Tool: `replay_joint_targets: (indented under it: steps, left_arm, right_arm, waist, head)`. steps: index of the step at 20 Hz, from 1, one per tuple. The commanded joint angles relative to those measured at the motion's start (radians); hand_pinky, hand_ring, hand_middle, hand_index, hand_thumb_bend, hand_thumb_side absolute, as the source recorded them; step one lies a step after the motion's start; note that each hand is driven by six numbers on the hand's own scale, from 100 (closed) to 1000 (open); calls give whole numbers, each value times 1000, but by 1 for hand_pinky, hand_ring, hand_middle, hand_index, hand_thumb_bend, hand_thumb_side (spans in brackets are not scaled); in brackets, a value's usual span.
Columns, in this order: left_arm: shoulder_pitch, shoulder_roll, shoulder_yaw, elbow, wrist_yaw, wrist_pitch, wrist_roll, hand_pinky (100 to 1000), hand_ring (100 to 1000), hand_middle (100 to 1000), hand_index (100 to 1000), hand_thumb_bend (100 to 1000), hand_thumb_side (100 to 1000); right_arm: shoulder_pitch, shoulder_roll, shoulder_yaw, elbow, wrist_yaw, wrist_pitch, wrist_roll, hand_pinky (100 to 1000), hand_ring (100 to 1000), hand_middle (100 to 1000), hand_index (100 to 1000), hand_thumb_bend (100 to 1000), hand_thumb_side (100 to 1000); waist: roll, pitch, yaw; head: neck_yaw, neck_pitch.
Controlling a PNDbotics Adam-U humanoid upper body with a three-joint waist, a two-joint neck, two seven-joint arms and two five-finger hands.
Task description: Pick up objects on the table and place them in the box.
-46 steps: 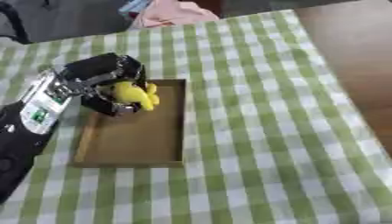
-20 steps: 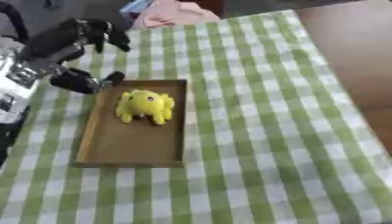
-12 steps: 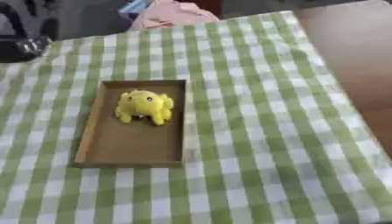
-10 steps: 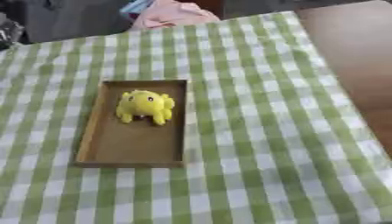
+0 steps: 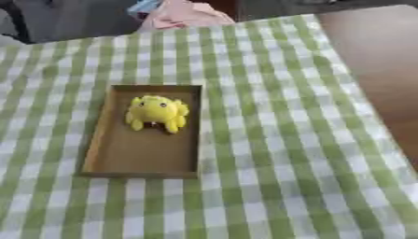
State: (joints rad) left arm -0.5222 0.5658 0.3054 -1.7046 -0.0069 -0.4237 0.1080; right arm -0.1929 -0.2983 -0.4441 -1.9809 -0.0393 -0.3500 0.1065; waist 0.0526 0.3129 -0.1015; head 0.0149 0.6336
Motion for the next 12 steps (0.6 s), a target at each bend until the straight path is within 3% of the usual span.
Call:
replay_joint_targets:
  steps: [1, 7, 12]
  left_arm:
    - [18, -16, 58, -53, 56, 11, 9, 387, 596, 597, 628, 217, 510]
    - [63, -58, 106, -108, 80, 56, 8, 386, 589, 590, 617, 218, 530]
    - [72, -63, 114, -125, 73, 74, 13, 386, 589, 590, 617, 218, 529]
  right_arm:
    - [-1, -33, -12, -19, -9, -10, -14, 774, 693, 593, 846, 100, 805]
    - [7, -30, -19, -19, -7, -19, -32, 774, 693, 593, 846, 100, 799]
    - [9, -29, -20, -19, -4, -21, -38, 774, 693, 593, 845, 100, 798]
  waist:
    - [-10, -17, 4]
    - [-30, -20, 16]
    - [-33, -21, 20]
  head:
    - [-1, 8]
    - [-5, 11]
    - [-8, 13]
